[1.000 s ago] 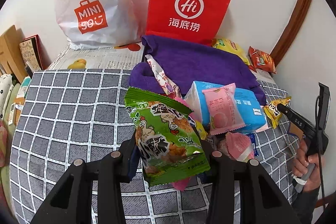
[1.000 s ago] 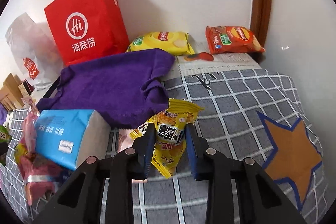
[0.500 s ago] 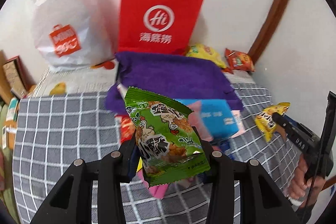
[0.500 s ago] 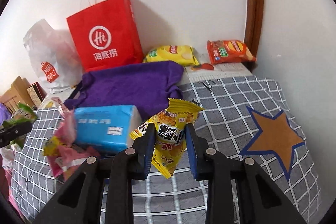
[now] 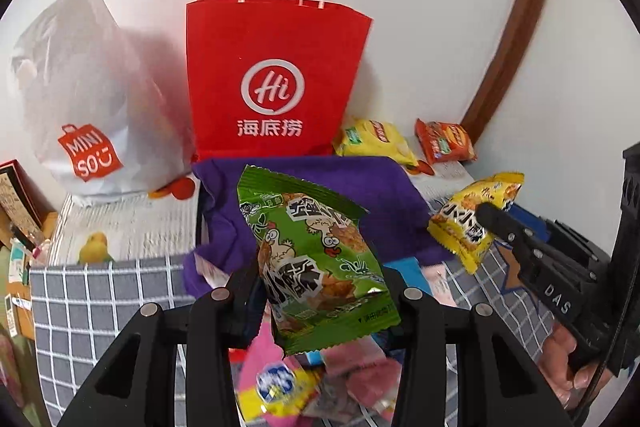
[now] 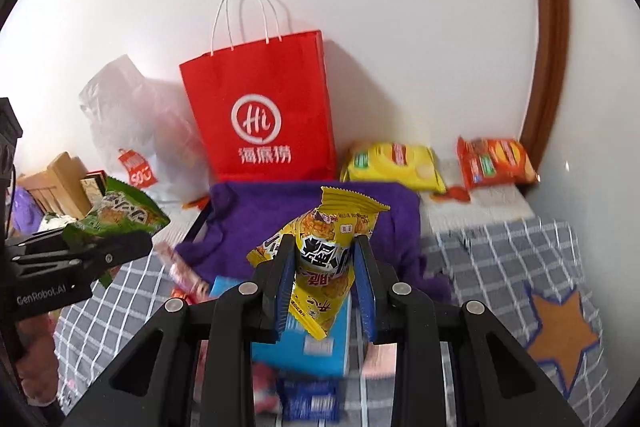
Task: Organize snacks
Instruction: 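Carry both snacks onto the purple towel and open both tools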
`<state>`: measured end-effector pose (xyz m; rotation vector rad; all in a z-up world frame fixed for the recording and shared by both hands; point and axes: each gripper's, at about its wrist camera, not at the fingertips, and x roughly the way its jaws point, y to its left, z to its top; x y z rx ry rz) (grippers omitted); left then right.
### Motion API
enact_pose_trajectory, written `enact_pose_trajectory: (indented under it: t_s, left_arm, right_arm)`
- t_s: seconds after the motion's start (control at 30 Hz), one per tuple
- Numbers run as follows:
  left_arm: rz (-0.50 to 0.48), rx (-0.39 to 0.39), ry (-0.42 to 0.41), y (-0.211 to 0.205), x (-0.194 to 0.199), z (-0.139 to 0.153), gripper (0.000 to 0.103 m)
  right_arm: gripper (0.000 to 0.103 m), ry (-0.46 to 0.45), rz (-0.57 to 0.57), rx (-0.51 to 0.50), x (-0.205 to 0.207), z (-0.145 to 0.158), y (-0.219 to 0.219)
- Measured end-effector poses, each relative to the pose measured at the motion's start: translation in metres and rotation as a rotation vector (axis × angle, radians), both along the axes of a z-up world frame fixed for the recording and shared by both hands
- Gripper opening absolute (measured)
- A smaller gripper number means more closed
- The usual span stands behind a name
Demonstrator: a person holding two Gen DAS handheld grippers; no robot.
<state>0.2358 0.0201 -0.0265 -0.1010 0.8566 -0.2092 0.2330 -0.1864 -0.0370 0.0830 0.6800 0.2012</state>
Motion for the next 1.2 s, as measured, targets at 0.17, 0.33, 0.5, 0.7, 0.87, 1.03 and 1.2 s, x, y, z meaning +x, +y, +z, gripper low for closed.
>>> enact_pose_trajectory:
  t_s: [0.17, 0.33, 0.5, 0.7, 0.87, 1.03, 1.2]
  left_arm:
    - [0.013, 0.011, 0.024, 0.004, 0.034, -0.006, 0.041]
    - [0.009, 0.021, 0.026, 0.000, 0.059, -0.013, 0.041]
    - [0.012, 0.013, 0.044, -0.005, 0.085, -0.028, 0.041]
    - [0.004, 0.028, 0.067, -0.010, 0.113, -0.052, 0.041]
    - [0.004, 0.012, 0.121, -0.005, 0.134, -0.085, 0.041]
    - [0.009, 0.049, 0.164, -0.002, 0.144, -0.107, 0.041]
    - [0.021, 0.055, 0.217, 0.000, 0.152, -0.125, 0.041]
  right_arm:
    - [0.029, 0.012, -0.009, -0.010, 0.044, 0.002, 0.005]
    - [0.029, 0.021, -0.013, -0.011, 0.079, 0.000, 0.006]
    - [0.029, 0.045, 0.000, -0.006, 0.111, -0.002, 0.006]
    - [0.029, 0.057, 0.000, -0.026, 0.141, -0.025, 0.005]
    - [0.029, 0.135, 0.006, -0.046, 0.163, -0.059, -0.001]
    - [0.029, 0.182, 0.025, -0.084, 0.174, -0.084, -0.003]
    - [0.029, 0.224, 0.041, -0.121, 0.180, -0.105, 0.002]
